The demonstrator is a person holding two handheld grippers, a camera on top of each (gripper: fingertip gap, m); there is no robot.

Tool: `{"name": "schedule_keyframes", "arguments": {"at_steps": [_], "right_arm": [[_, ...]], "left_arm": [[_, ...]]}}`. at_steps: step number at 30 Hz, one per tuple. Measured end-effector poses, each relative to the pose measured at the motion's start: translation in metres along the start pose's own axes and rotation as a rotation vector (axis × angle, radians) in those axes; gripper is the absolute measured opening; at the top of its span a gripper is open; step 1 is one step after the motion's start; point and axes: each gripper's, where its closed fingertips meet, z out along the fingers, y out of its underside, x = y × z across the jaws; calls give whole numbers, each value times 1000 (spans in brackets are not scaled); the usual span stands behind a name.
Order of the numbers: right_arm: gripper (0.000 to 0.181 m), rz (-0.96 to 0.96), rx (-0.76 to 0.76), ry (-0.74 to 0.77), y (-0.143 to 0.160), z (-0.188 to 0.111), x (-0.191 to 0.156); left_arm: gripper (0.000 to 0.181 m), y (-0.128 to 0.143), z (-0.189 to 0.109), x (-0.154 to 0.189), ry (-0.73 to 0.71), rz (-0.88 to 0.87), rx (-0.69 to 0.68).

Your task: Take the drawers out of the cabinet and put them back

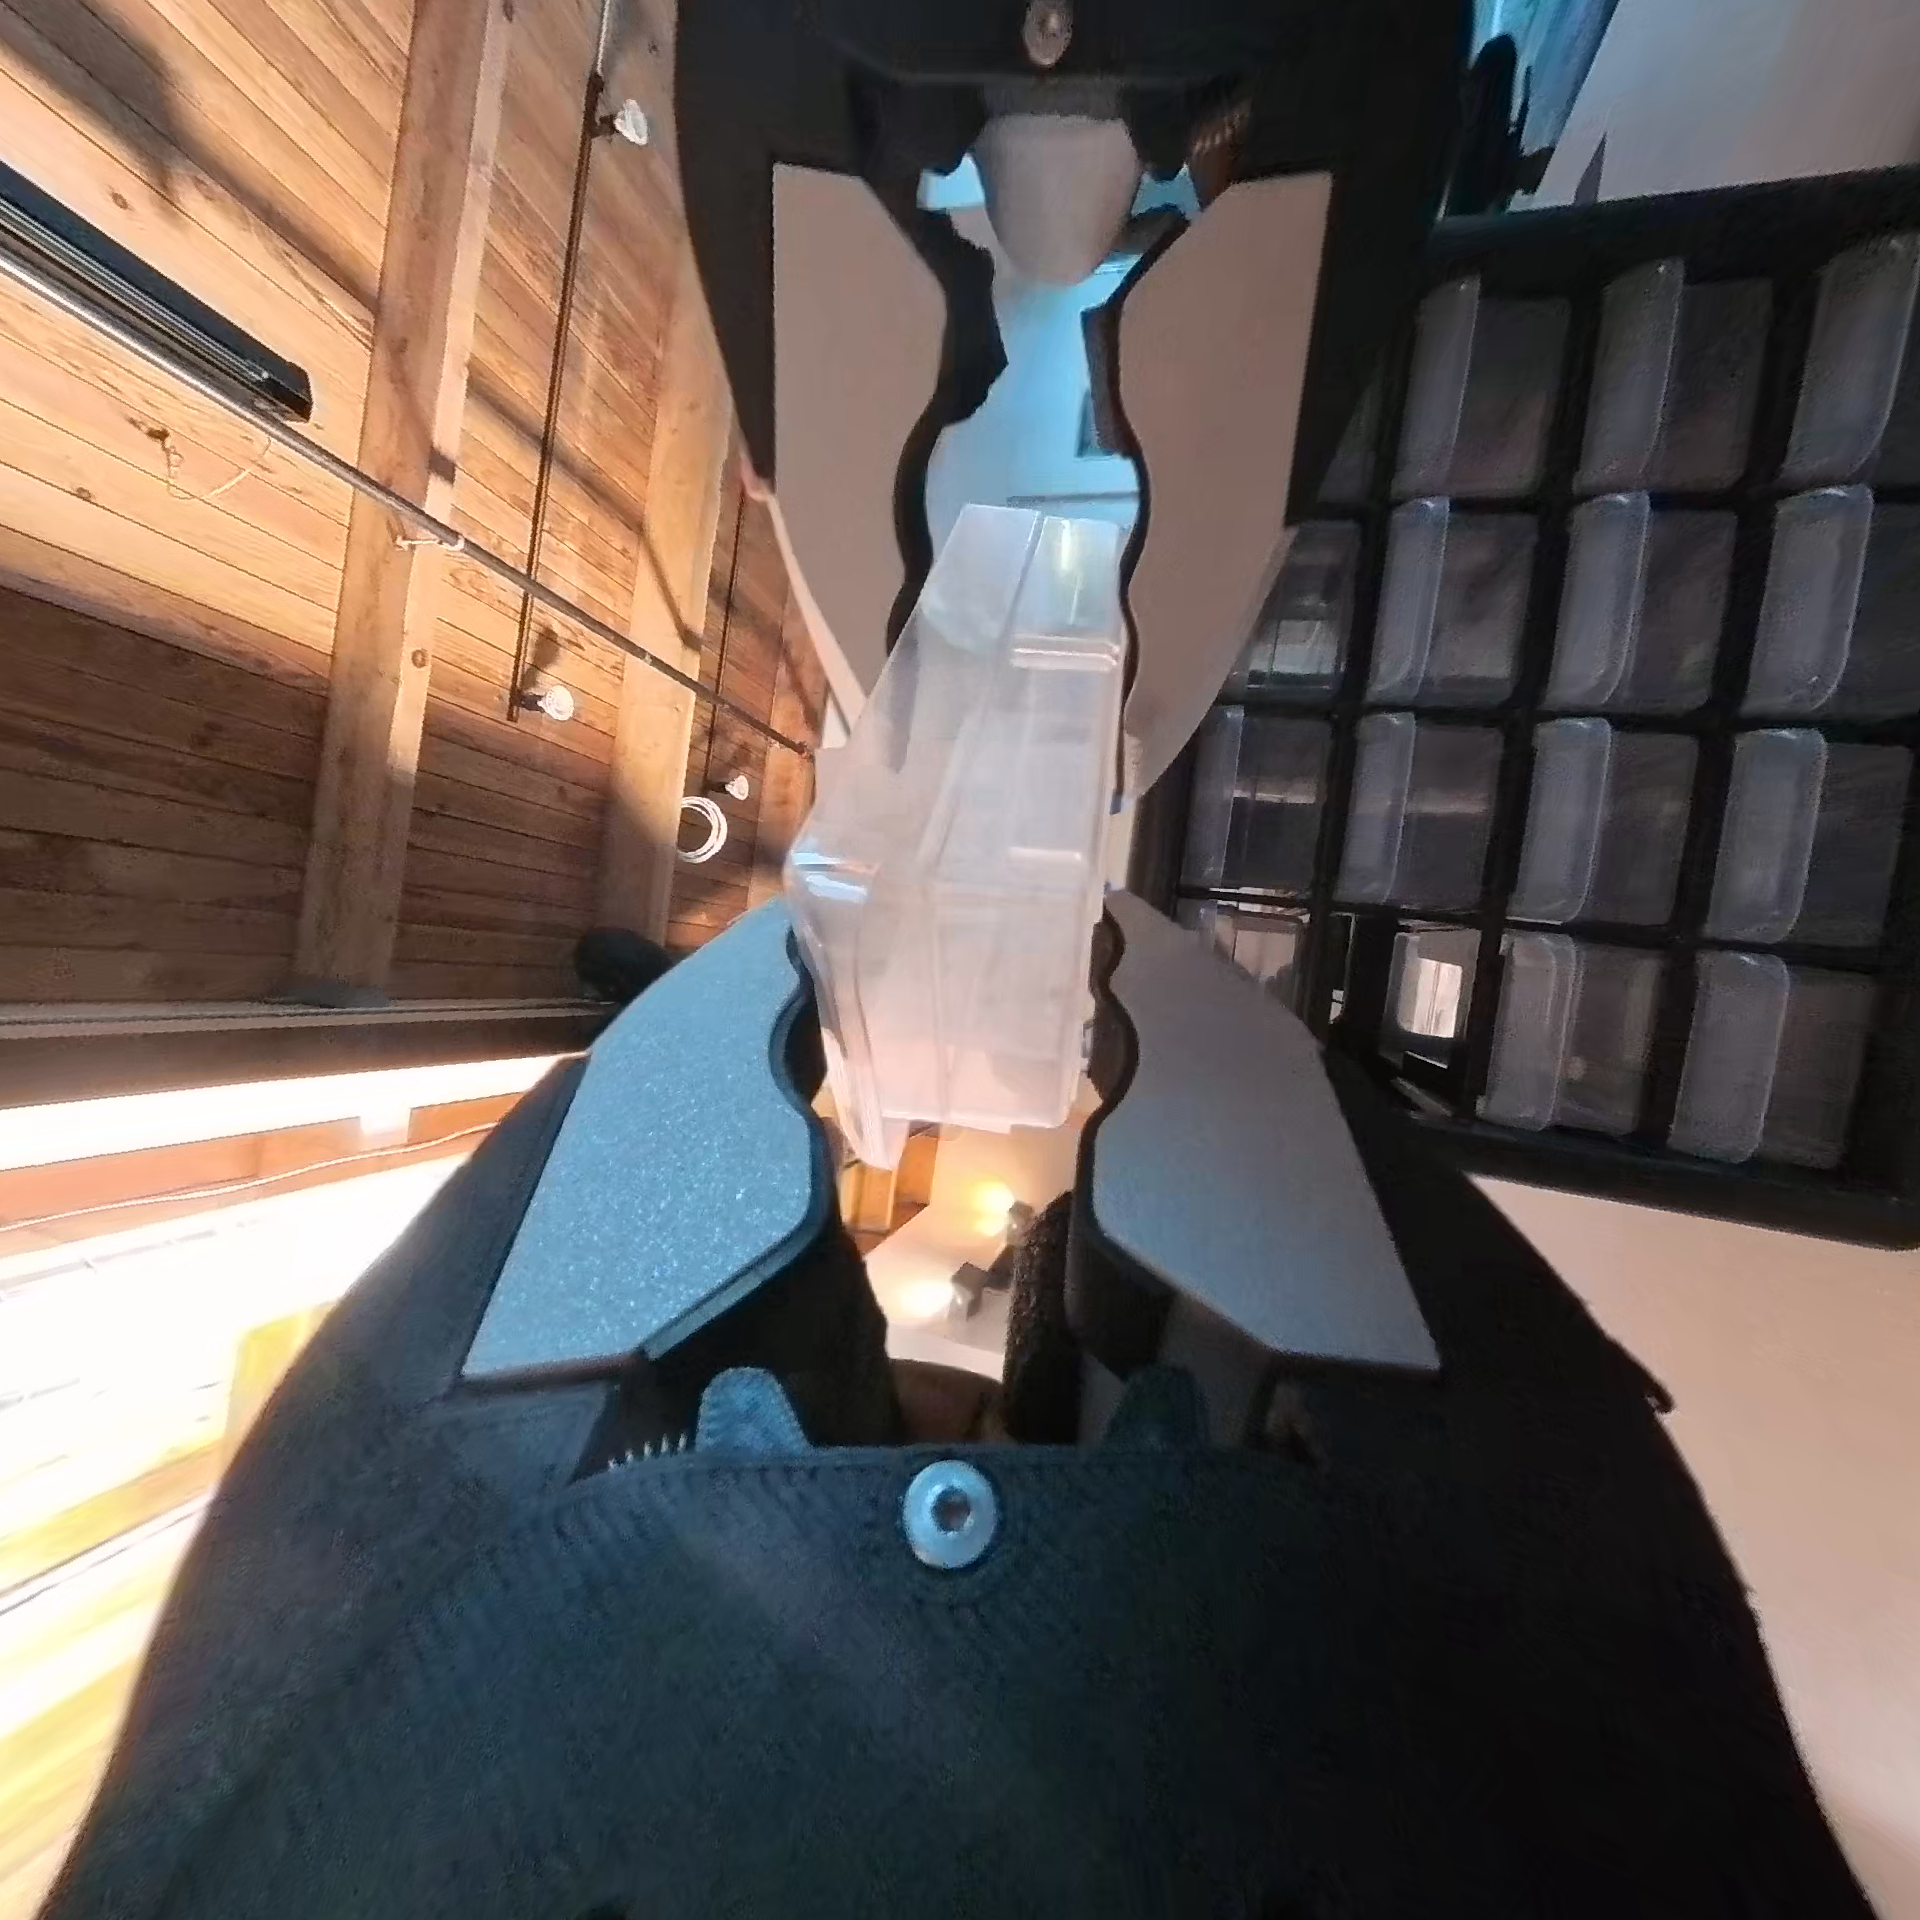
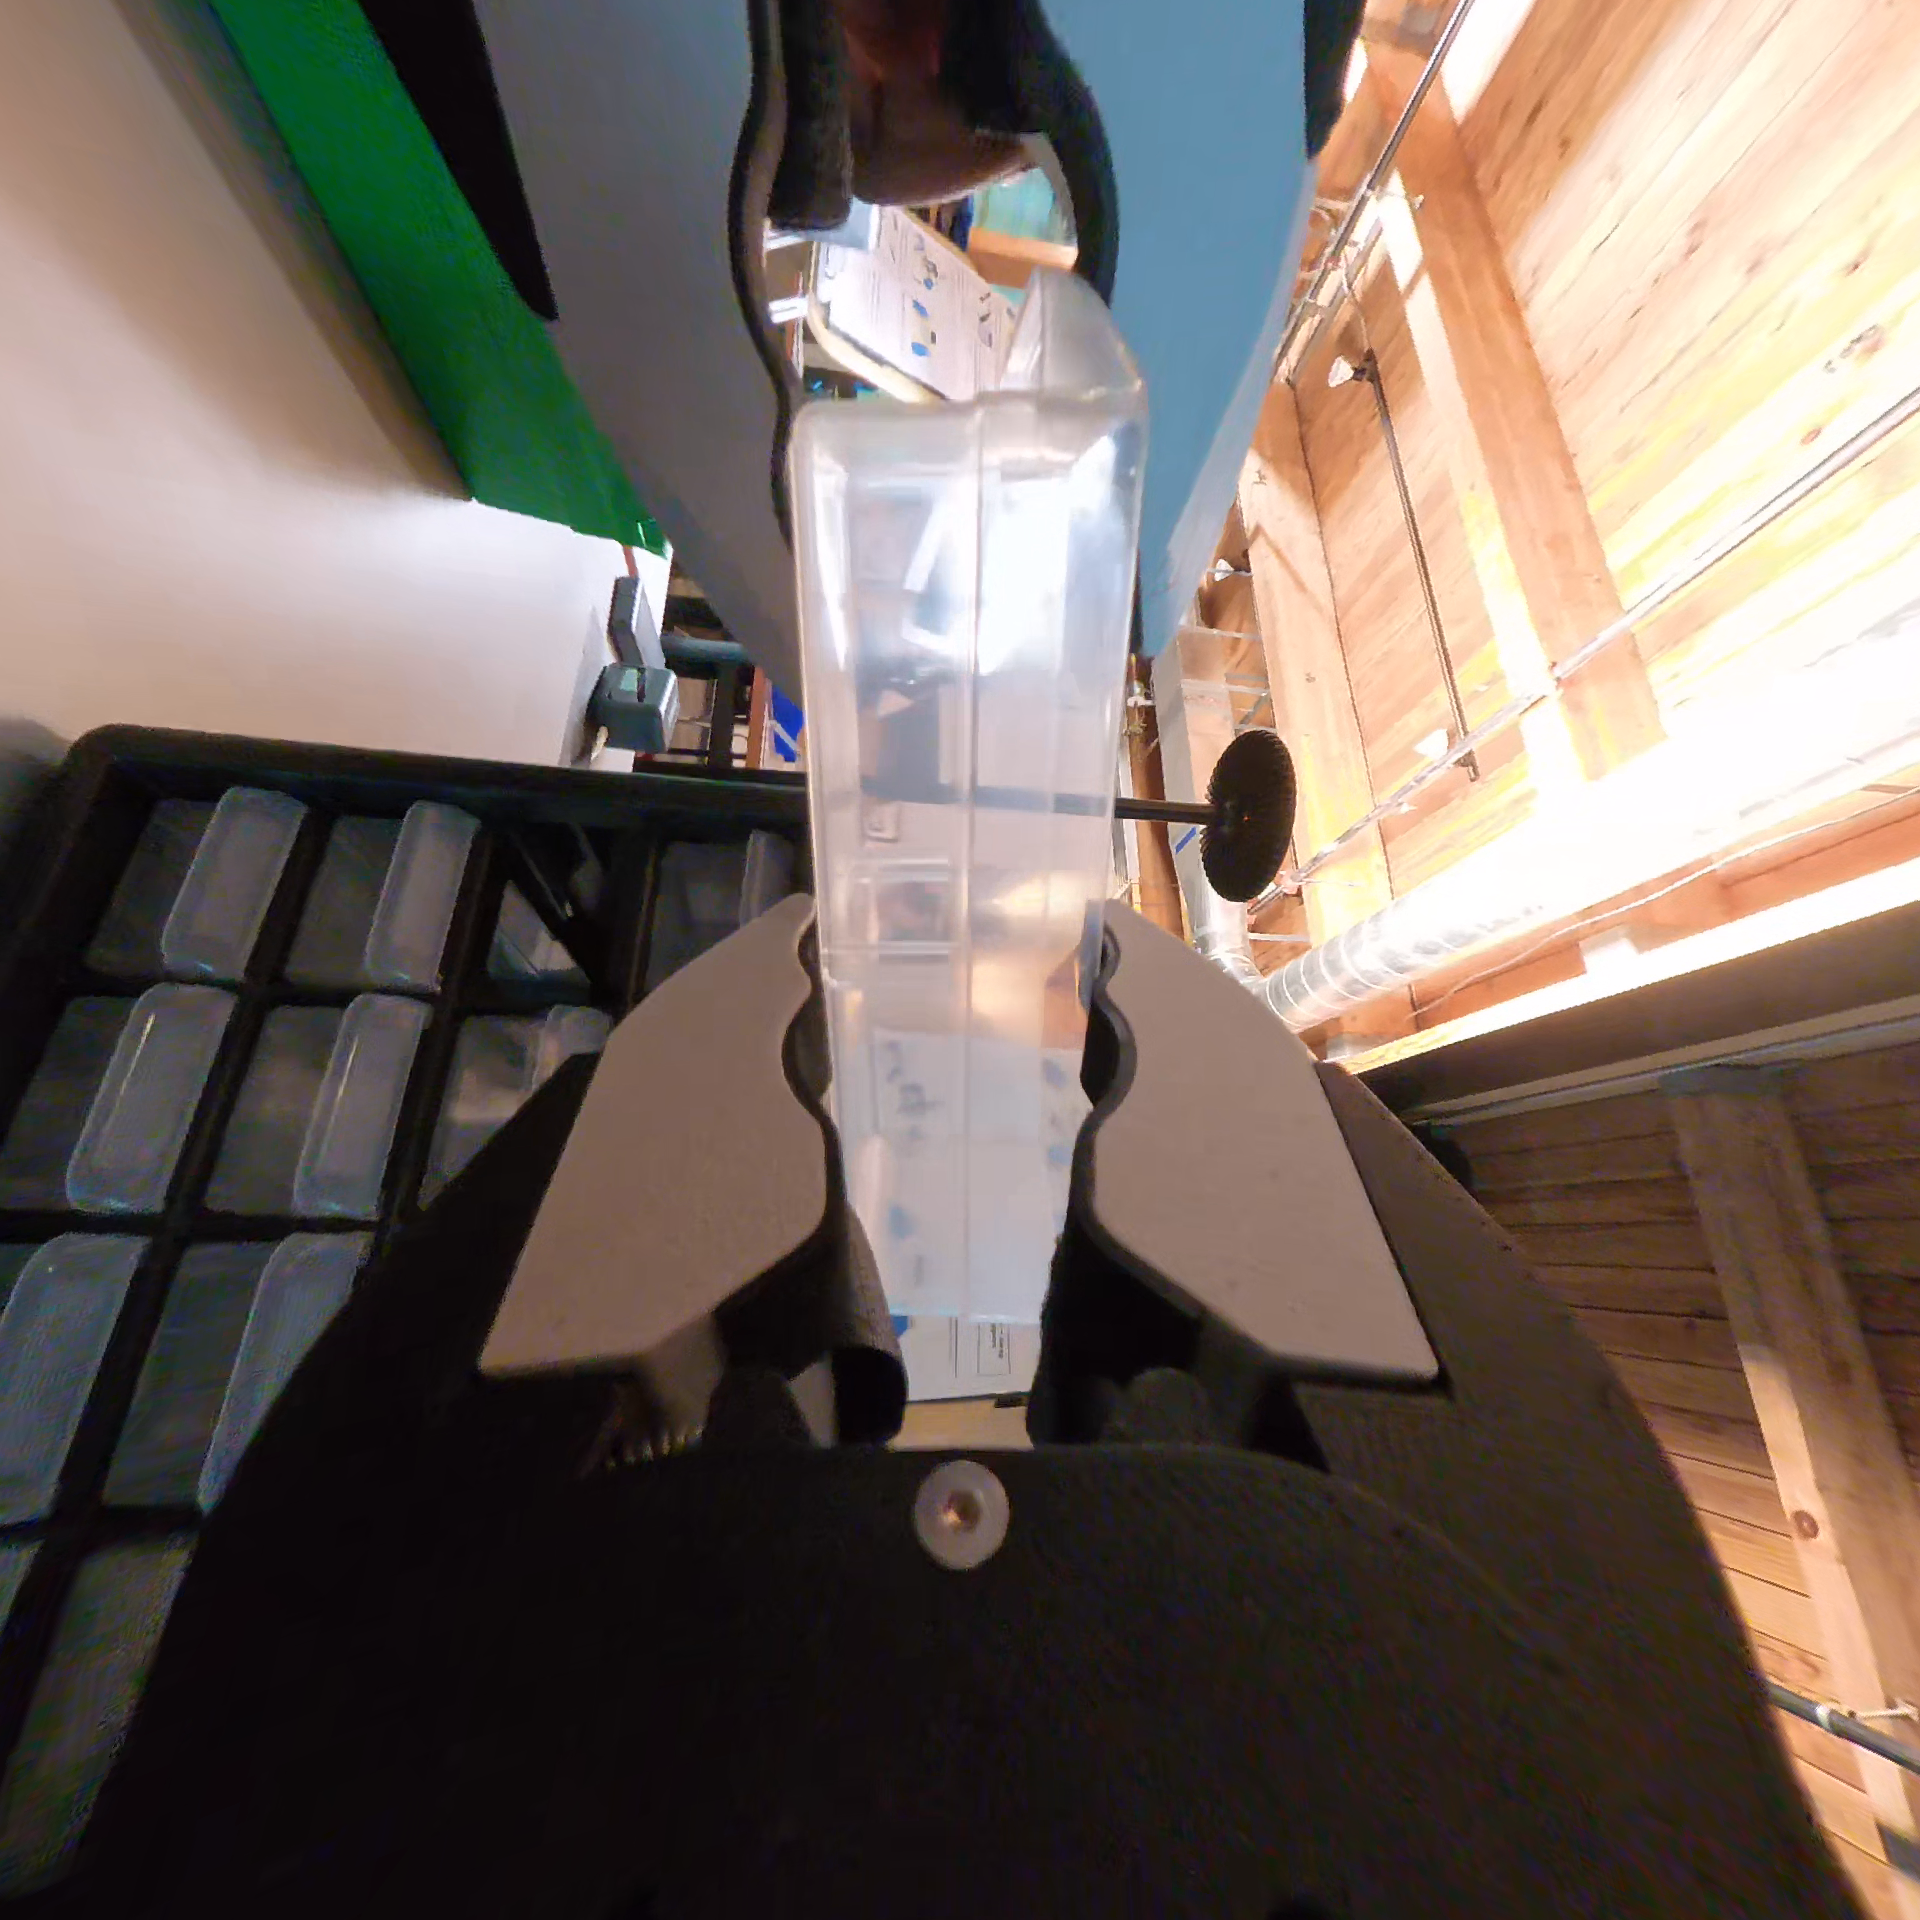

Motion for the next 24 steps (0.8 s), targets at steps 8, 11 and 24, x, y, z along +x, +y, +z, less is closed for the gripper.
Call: {"name": "schedule_keyframes", "arguments": {"at_steps": [8, 11, 24], "right_arm": [[46, -50, -37, -7, 11, -3, -2], [47, -38, -66, -10, 22, -7, -1], [2, 825, -246, -44, 123, -49, 12]], "left_arm": [[48, 8, -4, -1, 4, 6, -28], [48, 15, -7, -2, 3, 8, -50], [48, 40, -40, 16, 80, 106, -230]]}}
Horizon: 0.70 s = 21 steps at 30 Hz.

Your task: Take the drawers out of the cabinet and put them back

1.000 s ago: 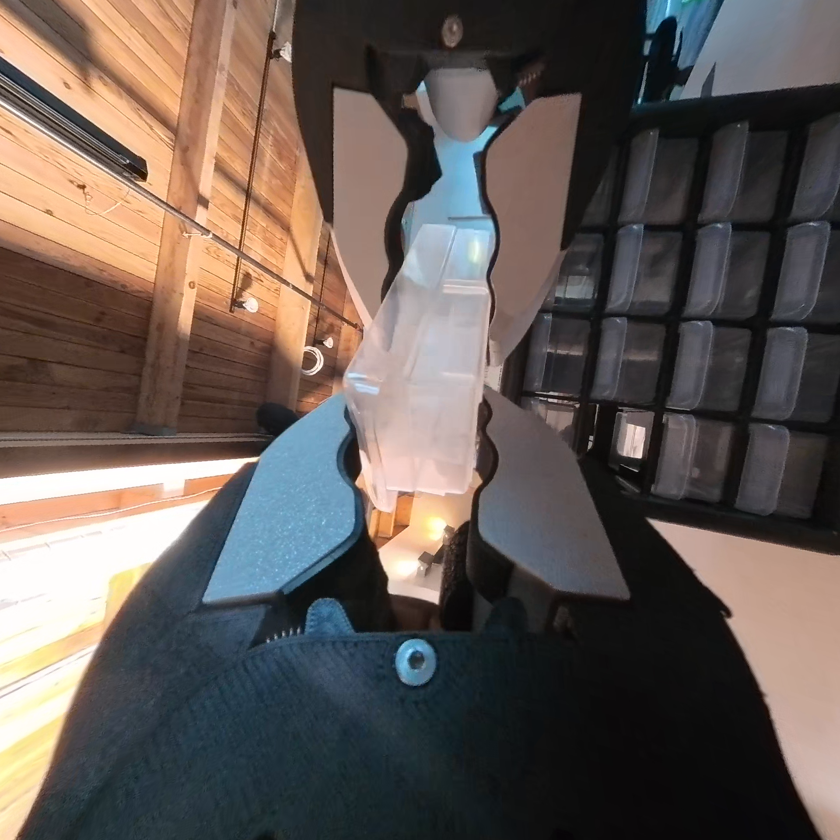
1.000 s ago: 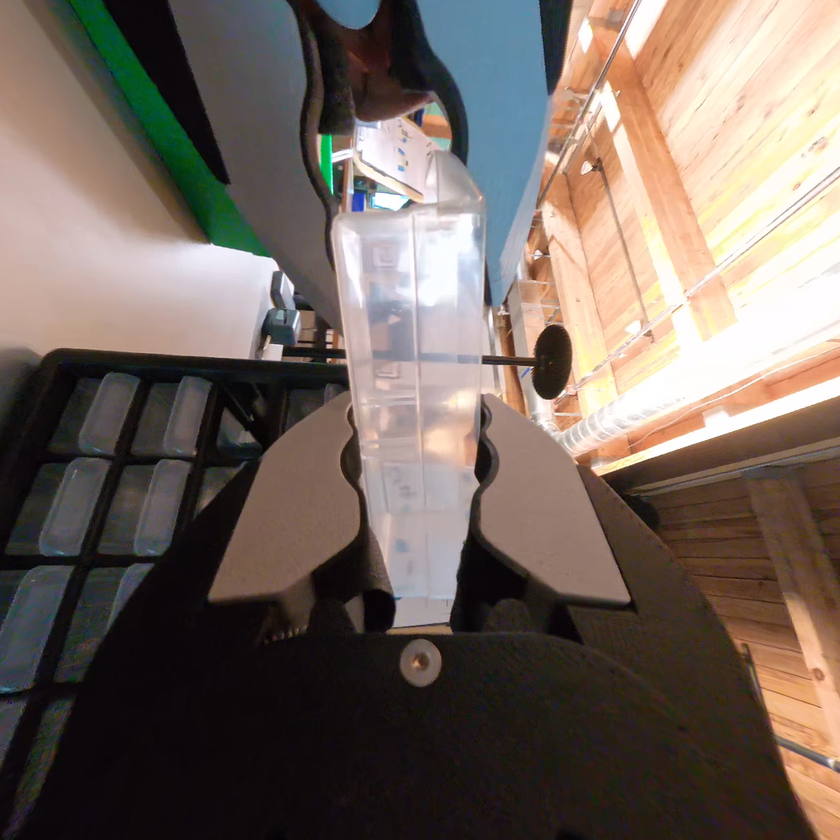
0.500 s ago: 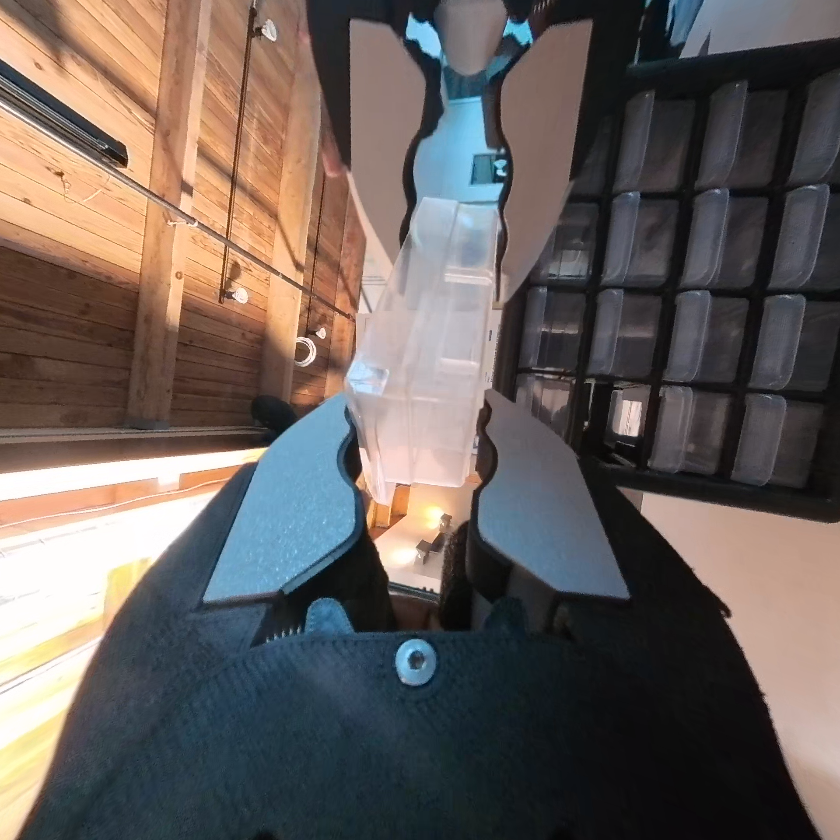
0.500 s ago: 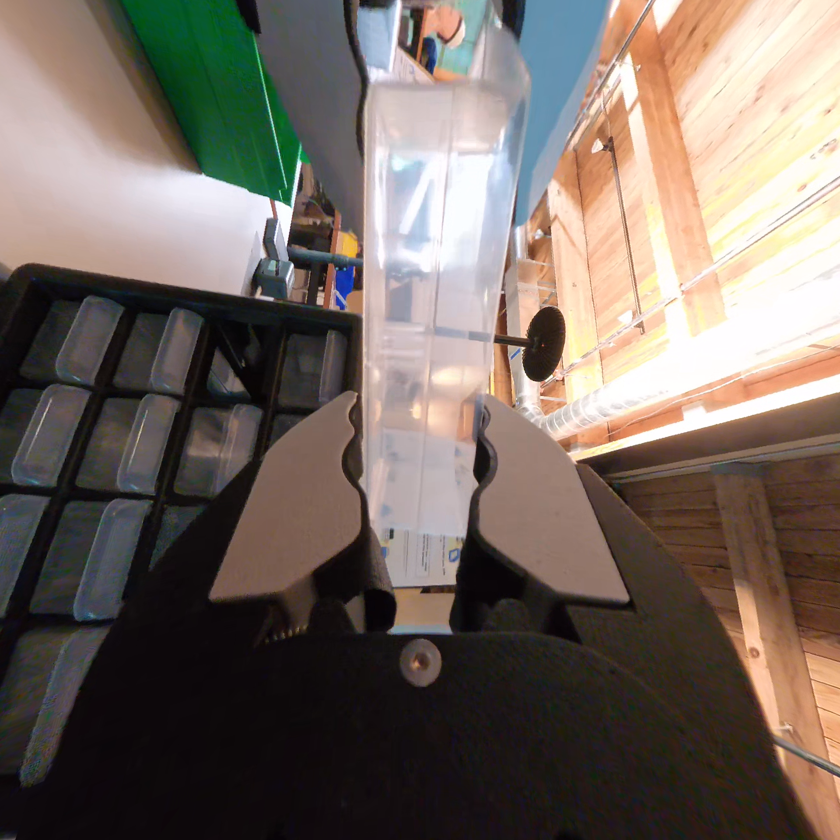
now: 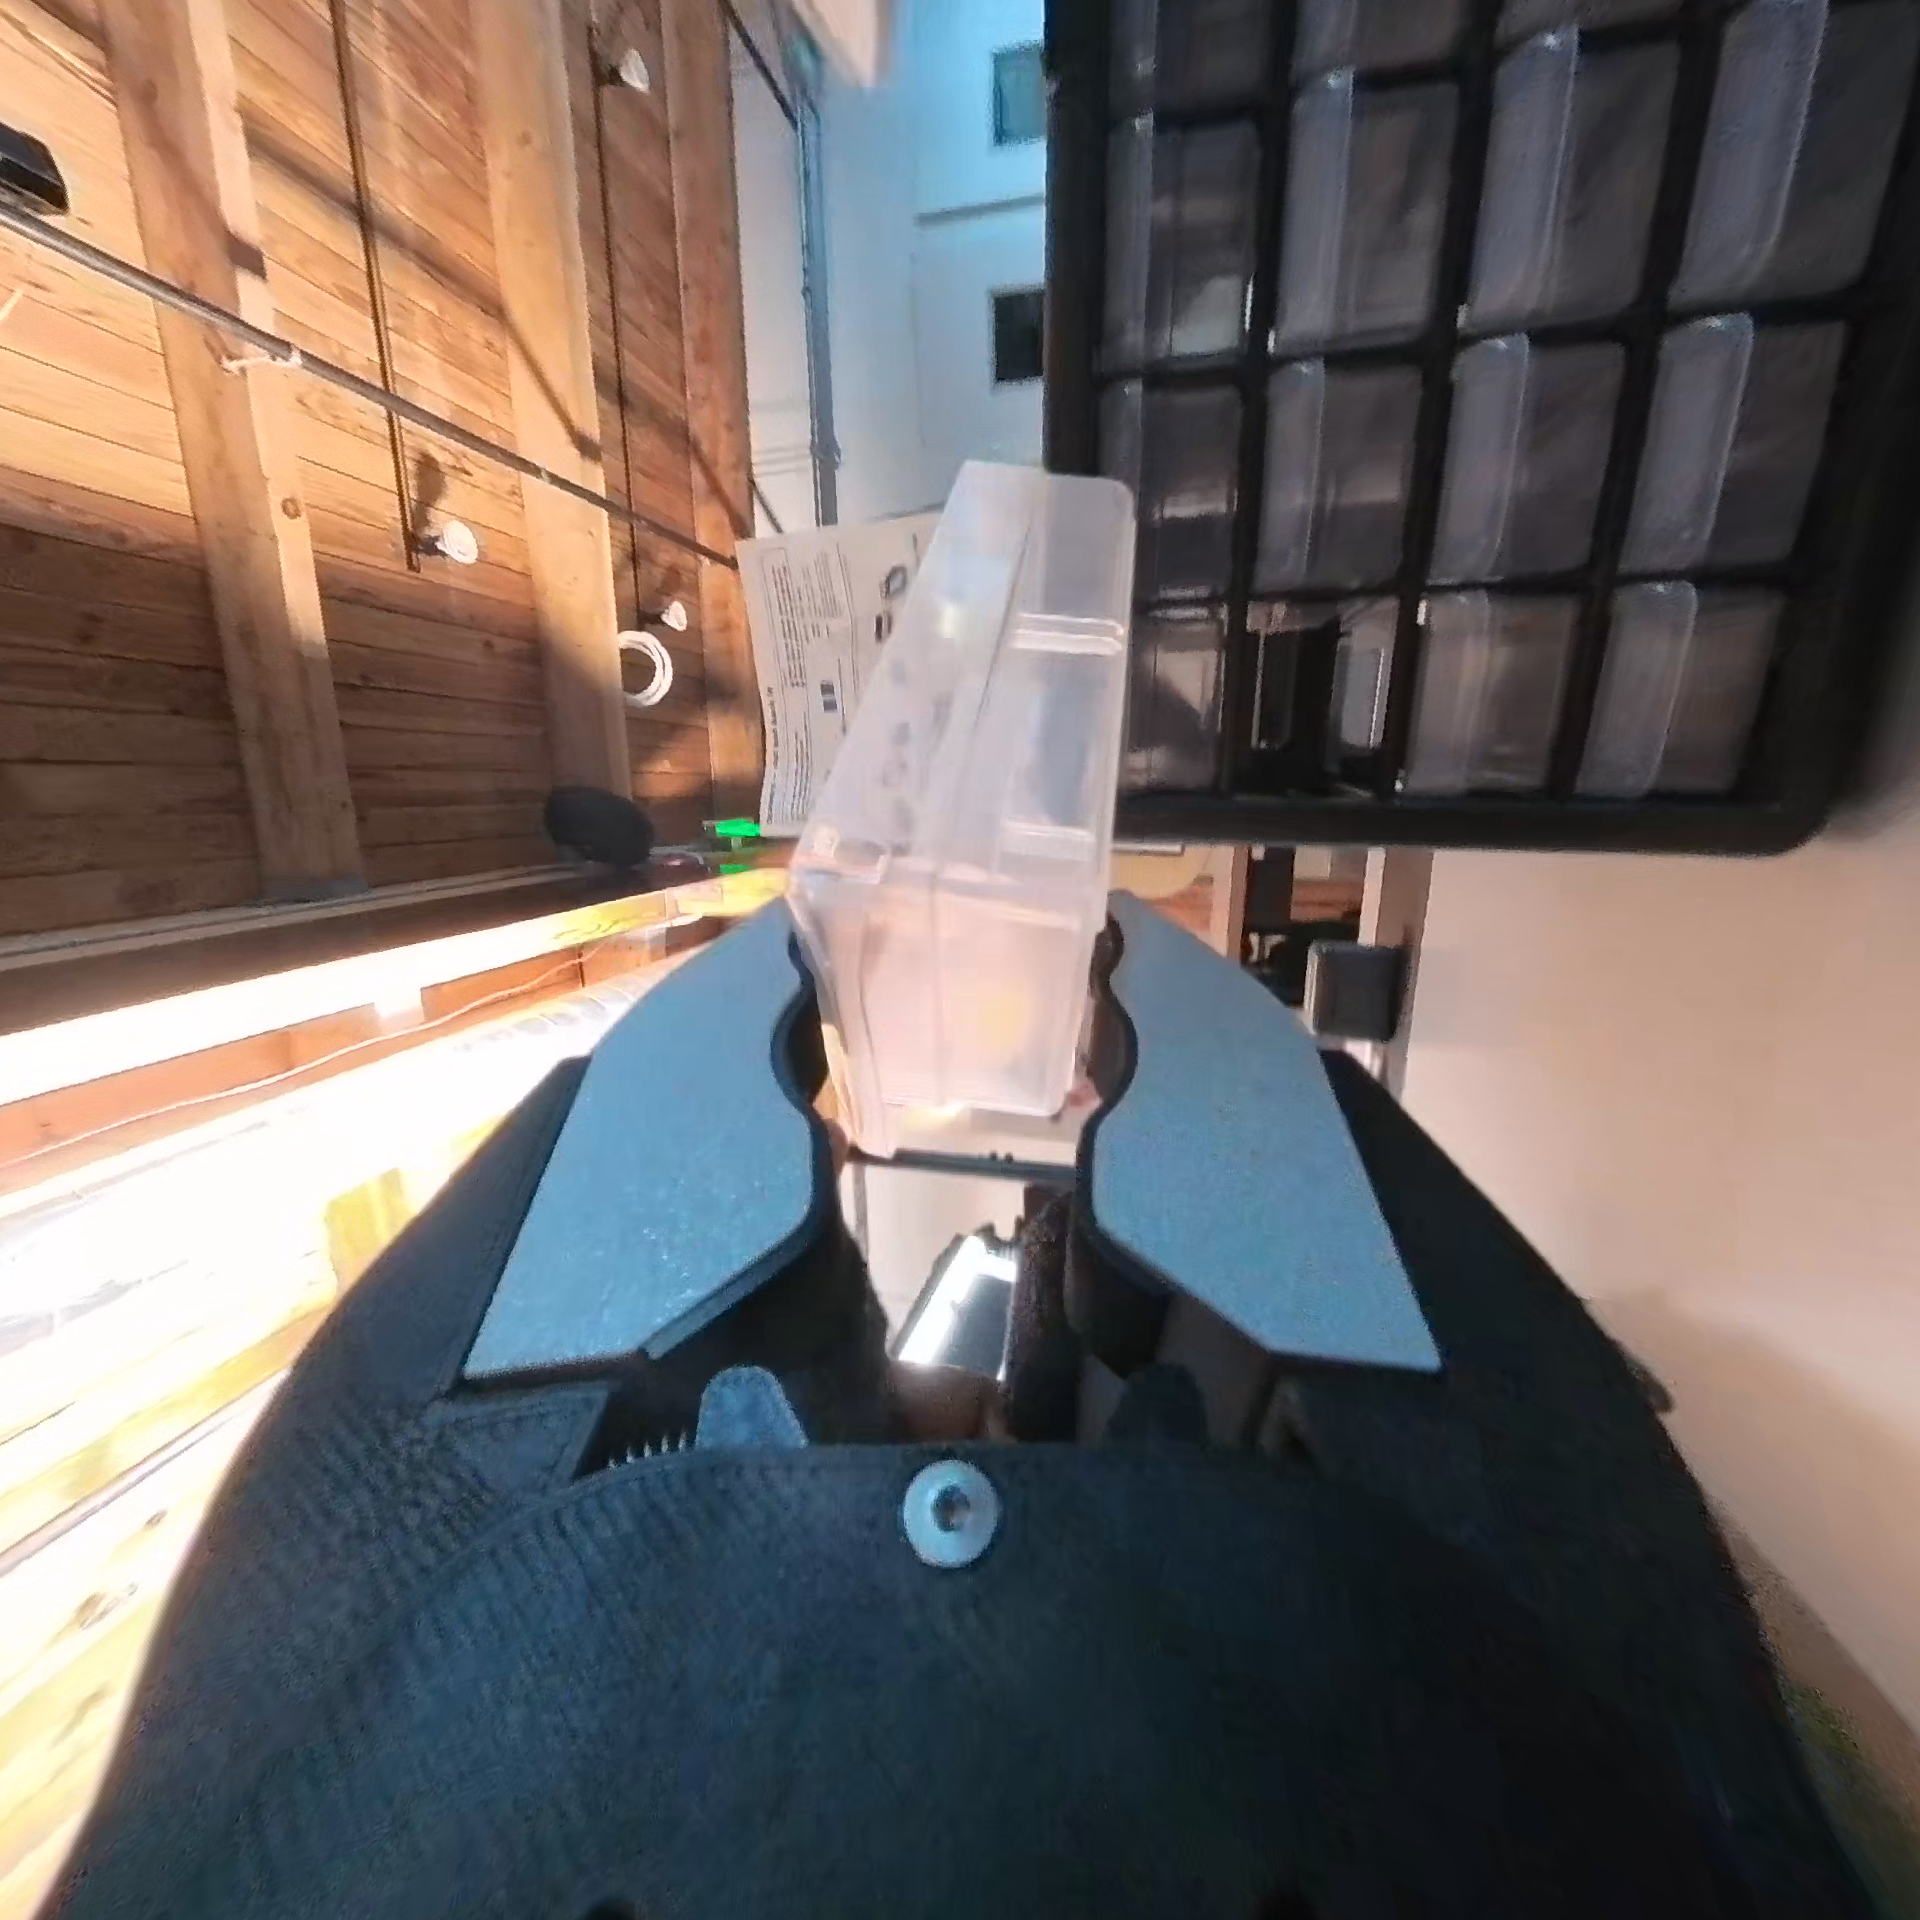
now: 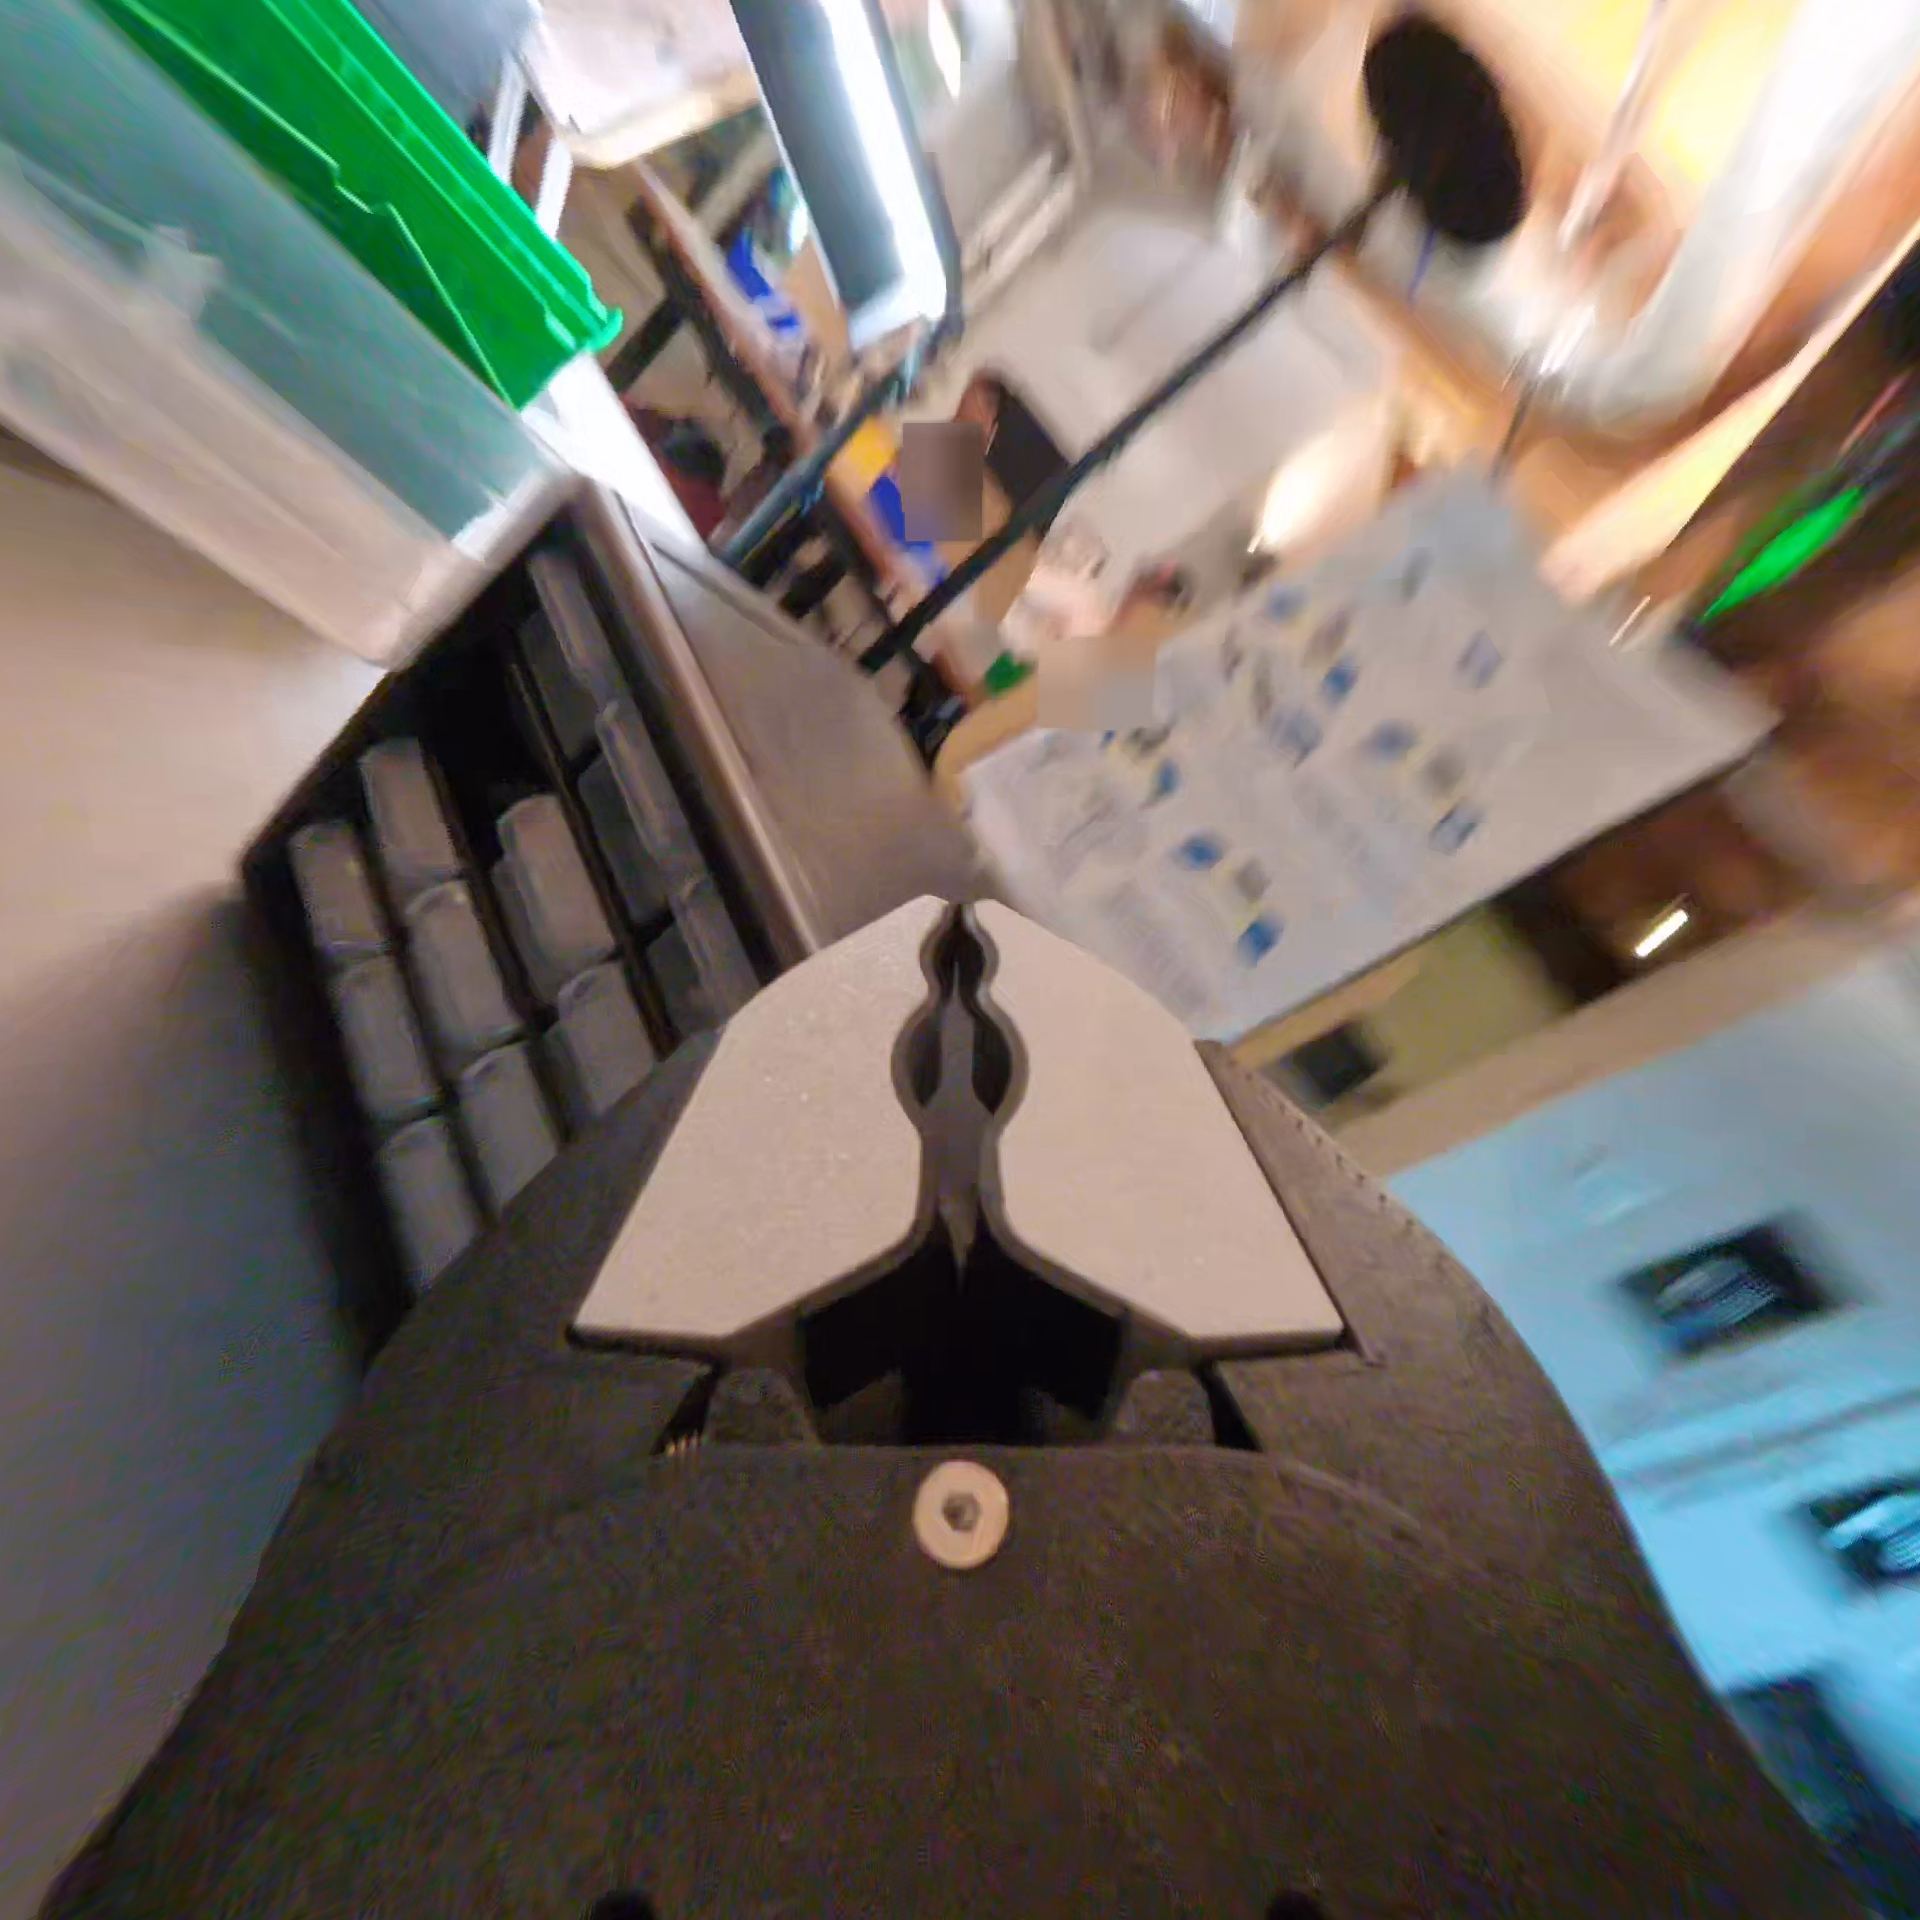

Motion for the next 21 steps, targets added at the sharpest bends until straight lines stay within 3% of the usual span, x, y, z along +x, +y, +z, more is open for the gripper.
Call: {"name": "schedule_keyframes", "arguments": {"at_steps": [4, 8, 15, 21], "right_arm": [[0, 387, -355, -109, 55, 13, 7], [0, 471, -496, -108, 78, 21, 11], [0, 419, -572, -66, 80, 25, 13], [0, 400, -581, -64, 80, 25, 13]], "left_arm": [[48, 2, -12, 8, 78, -17, -159], [48, -13, -21, 35, 165, -43, -270], [48, -16, -5, 58, 217, -2, -480], [48, -20, 13, 65, 248, 5, -529]]}}
